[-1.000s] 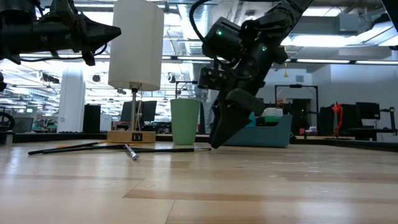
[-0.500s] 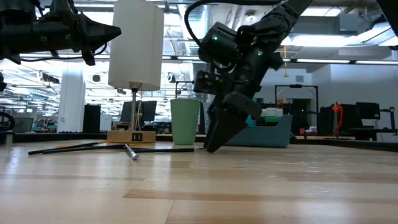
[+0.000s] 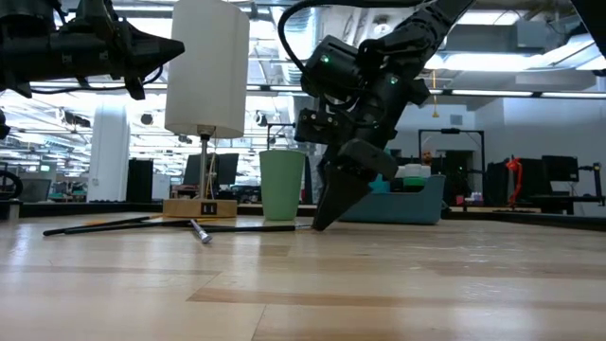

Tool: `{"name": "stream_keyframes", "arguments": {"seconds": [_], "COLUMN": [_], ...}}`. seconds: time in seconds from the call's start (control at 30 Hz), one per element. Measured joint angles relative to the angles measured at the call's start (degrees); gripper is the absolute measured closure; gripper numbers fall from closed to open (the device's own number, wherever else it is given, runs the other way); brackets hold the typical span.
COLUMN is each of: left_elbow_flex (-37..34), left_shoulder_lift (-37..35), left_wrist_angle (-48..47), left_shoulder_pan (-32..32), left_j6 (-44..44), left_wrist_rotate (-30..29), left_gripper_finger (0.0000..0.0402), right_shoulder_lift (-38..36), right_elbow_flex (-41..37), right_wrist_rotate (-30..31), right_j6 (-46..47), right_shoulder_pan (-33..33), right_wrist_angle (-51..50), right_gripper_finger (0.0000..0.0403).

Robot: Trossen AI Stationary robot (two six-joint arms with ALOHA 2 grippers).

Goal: Pick & Place Paint Supplies
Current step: Put the right silver paint brush into the green cup

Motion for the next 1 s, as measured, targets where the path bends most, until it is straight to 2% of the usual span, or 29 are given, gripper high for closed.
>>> {"name": "stream_keyframes", "arguments": {"seconds": [0.17, 0.4, 0.57, 0.7, 0.87, 1.0], "left_elbow_flex": [0.00, 0.00, 0.00, 0.00, 0.00, 0.00], "left_shoulder_lift": [0.00, 0.00, 0.02, 0.02, 0.00, 0.02], "left_wrist_angle": [0.00, 0.00, -0.02, -0.03, 0.03, 0.02], "left_shoulder_pan": [0.00, 0.00, 0.00, 0.00, 0.00, 0.00], "left_j6": [0.00, 0.00, 0.00, -0.02, 0.00, 0.00], "left_wrist_rotate": [-0.01, -0.02, 0.00, 0.00, -0.01, 0.00], "left_gripper_finger": [0.0399, 0.0399, 0.0399, 0.0399, 0.0399, 0.0399], "right_shoulder_lift": [0.00, -1.44, -5.84, -11.56, -18.38, -21.87], "right_elbow_flex": [0.07, -0.24, -0.75, -0.48, -0.11, 2.13], "right_wrist_rotate": [0.21, 1.31, 2.82, 7.11, 11.98, 19.64], "right_j6": [0.02, 0.84, 1.81, 2.73, 4.21, 4.46], "right_shoulder_pan": [0.05, 1.11, 1.01, 0.82, 0.49, 0.31], "right_wrist_angle": [-1.89, -4.84, -10.62, -15.45, -16.32, -19.55], "right_gripper_finger": [0.0397, 0.0400, 0.0402, 0.0402, 0.0403, 0.0403]}}
